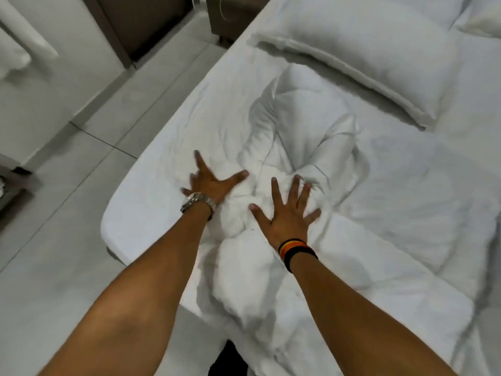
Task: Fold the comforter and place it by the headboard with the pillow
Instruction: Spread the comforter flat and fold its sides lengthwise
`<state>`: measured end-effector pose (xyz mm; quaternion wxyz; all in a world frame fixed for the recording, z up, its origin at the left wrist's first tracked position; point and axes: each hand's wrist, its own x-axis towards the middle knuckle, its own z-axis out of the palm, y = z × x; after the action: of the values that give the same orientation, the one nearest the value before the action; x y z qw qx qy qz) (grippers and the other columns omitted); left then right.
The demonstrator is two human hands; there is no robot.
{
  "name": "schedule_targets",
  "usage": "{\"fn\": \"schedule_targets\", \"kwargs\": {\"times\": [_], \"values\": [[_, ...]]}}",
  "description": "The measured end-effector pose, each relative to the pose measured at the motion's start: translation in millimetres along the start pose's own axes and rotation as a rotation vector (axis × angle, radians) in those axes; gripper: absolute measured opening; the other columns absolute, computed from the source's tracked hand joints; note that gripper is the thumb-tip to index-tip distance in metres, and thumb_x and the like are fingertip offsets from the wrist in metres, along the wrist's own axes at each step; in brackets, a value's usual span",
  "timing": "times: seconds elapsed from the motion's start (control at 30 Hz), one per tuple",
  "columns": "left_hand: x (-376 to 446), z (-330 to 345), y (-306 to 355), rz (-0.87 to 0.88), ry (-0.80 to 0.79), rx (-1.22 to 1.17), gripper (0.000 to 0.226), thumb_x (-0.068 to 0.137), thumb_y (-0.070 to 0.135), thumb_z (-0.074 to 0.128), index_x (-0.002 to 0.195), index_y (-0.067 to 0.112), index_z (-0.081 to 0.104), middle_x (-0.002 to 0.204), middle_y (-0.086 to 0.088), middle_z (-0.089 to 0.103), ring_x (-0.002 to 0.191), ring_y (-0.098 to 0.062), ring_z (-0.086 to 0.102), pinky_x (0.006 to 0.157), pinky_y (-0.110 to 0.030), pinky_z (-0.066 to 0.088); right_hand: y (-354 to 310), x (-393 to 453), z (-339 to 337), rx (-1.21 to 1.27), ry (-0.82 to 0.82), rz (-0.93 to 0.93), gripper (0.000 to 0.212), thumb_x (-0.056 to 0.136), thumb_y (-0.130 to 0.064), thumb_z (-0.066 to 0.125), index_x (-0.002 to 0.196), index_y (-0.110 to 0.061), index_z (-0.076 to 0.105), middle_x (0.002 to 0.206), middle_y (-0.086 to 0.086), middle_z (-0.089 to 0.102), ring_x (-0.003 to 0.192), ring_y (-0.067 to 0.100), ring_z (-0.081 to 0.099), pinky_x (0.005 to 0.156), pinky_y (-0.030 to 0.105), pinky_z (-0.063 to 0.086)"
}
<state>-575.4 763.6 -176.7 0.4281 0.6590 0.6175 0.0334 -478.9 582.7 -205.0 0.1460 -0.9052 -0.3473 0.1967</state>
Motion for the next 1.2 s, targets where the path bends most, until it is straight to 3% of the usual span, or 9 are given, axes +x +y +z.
{"fn": "schedule_targets", "kwargs": {"times": [0.07,0.23,0.37,0.53,0.67,0.8,0.9,1.0,1.2], "values": [[22,13,3,0.006,-0.194,0.091,0.159,0.034,0.103,0.062,0.154,0.047,-0.026,0.164,-0.010,0.036,0.145,-0.039,0.040,0.121,-0.057,0.025,0,3,22,-0.055,0.045,0.060,0.088,0.092,-0.089,0.025,0.166,-0.048,0.000,0.173,0.001,-0.028,0.158,0.031,-0.030,0.111,0.088,0.004],[41,33,6,0.111,-0.281,0.396,0.154,0.048,0.099,0.062,0.162,0.028,-0.015,0.144,-0.008,0.061,0.138,-0.034,0.050,0.120,-0.059,0.019,2,0,32,-0.050,0.133,0.146,0.088,0.091,-0.087,0.030,0.166,-0.046,0.011,0.176,0.001,-0.018,0.160,0.030,-0.024,0.110,0.087,0.009],[50,13,6,0.166,-0.322,0.094,0.120,0.067,0.058,0.084,0.162,0.024,0.021,0.152,-0.008,0.052,0.134,-0.031,0.054,0.110,-0.041,0.047,-19,10,24,-0.010,0.117,0.142,0.090,0.090,-0.089,0.027,0.167,-0.046,0.008,0.174,-0.004,-0.027,0.157,0.025,-0.032,0.114,0.084,0.010],[79,-134,6,0.459,0.136,-0.226,0.082,0.070,0.030,0.093,0.140,0.007,0.056,0.131,-0.008,0.068,0.118,-0.020,0.065,0.102,-0.025,0.049,-89,40,19,0.141,0.091,0.071,0.088,0.089,-0.089,0.029,0.163,-0.054,-0.004,0.173,-0.004,-0.029,0.158,0.026,-0.030,0.125,0.067,-0.002],[117,-249,-43,0.411,0.117,-0.278,0.109,0.057,0.050,0.099,0.145,0.013,0.047,0.133,-0.002,0.065,0.114,-0.016,0.067,0.102,-0.032,0.055,-179,63,47,0.134,-0.036,-0.130,0.085,0.095,-0.082,0.031,0.166,-0.047,0.001,0.176,0.000,-0.020,0.162,0.029,-0.018,0.128,0.060,0.001],[103,-252,-102,0.098,-0.230,-0.023,0.141,0.061,0.055,0.094,0.163,0.024,0.002,0.154,-0.011,0.048,0.137,-0.033,0.051,0.107,-0.038,0.044,-211,28,77,0.094,-0.209,0.148,0.079,0.100,-0.077,0.025,0.166,-0.046,-0.006,0.176,0.001,-0.019,0.162,0.029,-0.017,0.126,0.065,0.002],[101,-236,-118,0.026,-0.220,0.024,0.151,0.052,0.088,0.077,0.164,0.029,-0.005,0.163,-0.010,0.036,0.146,-0.036,0.039,0.119,-0.047,0.033,-195,9,80,0.091,-0.213,0.234,0.079,0.100,-0.077,0.025,0.165,-0.046,-0.006,0.176,0.000,-0.018,0.162,0.027,-0.015,0.125,0.067,0.001],[160,-245,-82,0.107,-0.159,0.040,0.128,0.062,0.102,0.042,0.164,0.034,0.004,0.164,-0.009,0.036,0.147,-0.036,0.038,0.120,-0.051,0.027,-216,44,74,0.190,-0.041,0.307,0.079,0.101,-0.075,0.030,0.166,-0.045,-0.002,0.177,0.000,-0.015,0.162,0.026,-0.013,0.125,0.067,0.000],[256,-192,15,0.227,-0.528,-0.026,0.082,0.101,0.066,0.038,0.165,0.026,0.006,0.158,-0.009,0.043,0.143,-0.032,0.044,0.108,-0.032,0.034,-272,126,107,0.324,0.160,0.457,0.083,0.097,-0.079,0.029,0.163,-0.051,-0.013,0.174,-0.003,-0.024,0.162,0.025,-0.017,0.124,0.070,-0.004]]}}
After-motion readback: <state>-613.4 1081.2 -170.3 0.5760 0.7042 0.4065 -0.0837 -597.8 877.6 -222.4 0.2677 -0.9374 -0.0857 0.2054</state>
